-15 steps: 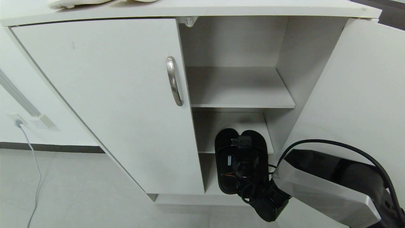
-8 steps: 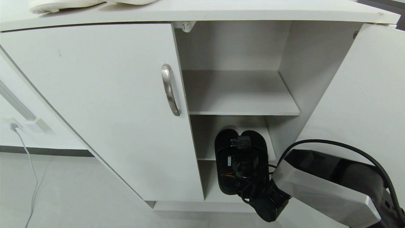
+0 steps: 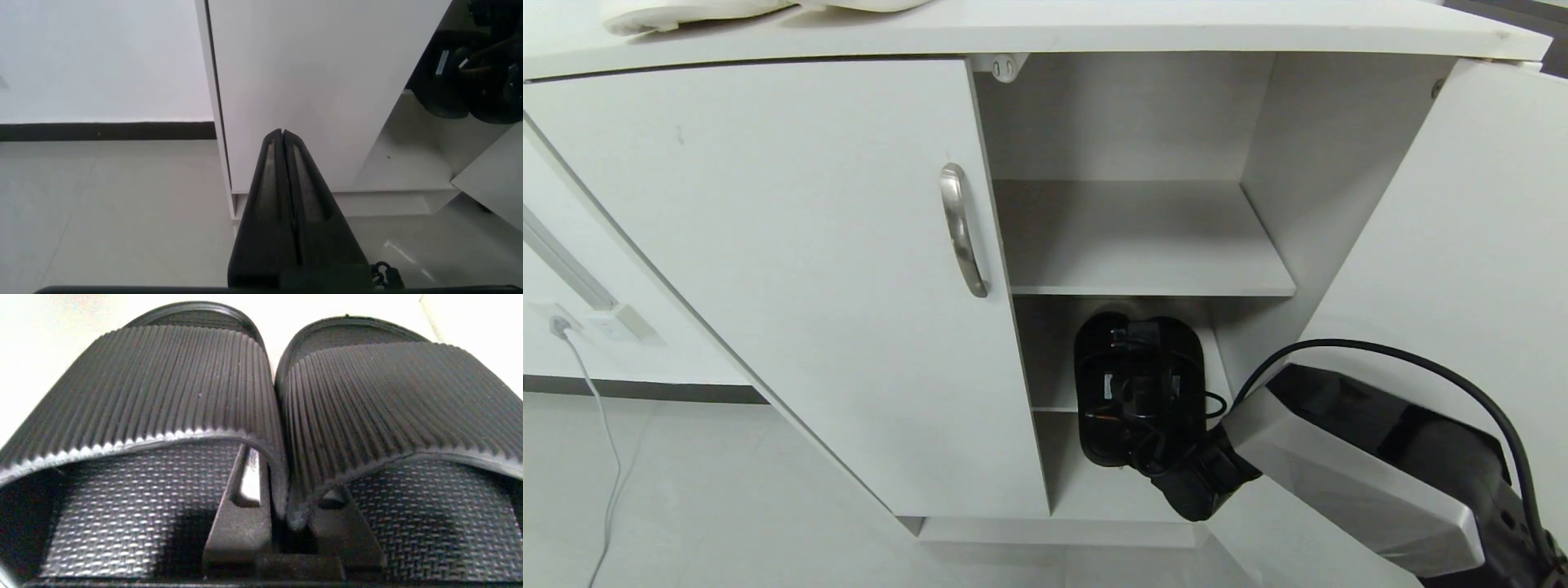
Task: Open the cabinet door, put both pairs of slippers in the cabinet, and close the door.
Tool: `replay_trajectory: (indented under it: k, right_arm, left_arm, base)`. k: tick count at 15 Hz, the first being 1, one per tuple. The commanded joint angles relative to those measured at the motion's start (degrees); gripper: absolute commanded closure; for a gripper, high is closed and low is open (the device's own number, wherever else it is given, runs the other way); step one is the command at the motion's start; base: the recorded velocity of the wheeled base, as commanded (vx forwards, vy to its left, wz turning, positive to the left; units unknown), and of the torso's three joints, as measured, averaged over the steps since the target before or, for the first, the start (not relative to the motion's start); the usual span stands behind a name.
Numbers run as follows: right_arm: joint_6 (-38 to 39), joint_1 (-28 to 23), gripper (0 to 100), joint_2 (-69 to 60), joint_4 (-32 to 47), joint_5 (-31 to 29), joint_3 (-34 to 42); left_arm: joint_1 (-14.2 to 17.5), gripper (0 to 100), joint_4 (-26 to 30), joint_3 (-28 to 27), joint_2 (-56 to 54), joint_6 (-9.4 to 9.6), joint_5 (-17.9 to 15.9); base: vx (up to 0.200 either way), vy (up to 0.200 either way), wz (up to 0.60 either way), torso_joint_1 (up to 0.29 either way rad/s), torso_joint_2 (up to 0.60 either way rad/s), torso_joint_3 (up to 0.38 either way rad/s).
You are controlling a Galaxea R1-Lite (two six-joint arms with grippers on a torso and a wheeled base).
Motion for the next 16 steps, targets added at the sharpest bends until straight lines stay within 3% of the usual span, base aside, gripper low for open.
replay_trajectory:
  k: [1,9,16]
  right_arm:
    - [0.1,-1.0,100,2.2,2.5,0.9,-4.9]
    - [0.1,-3.3,100,4.9,10.8,2.5,-17.0]
    - [0.1,-3.8,100,6.5,11.7,2.5,-19.2]
  left_arm:
    - [0.0,100,0.0,0.0,0.1,-0.01,0.0]
    - [0.0,100,0.0,0.0,0.1,-0.01,0.0]
    - [0.0,100,0.0,0.0,0.1,-0.01,0.1]
  base:
    - [0.000,0.000,0.00,0.000,0.00,0.000]
    - [0.000,0.000,0.00,0.000,0.00,0.000]
    - [0.000,0.000,0.00,0.000,0.00,0.000]
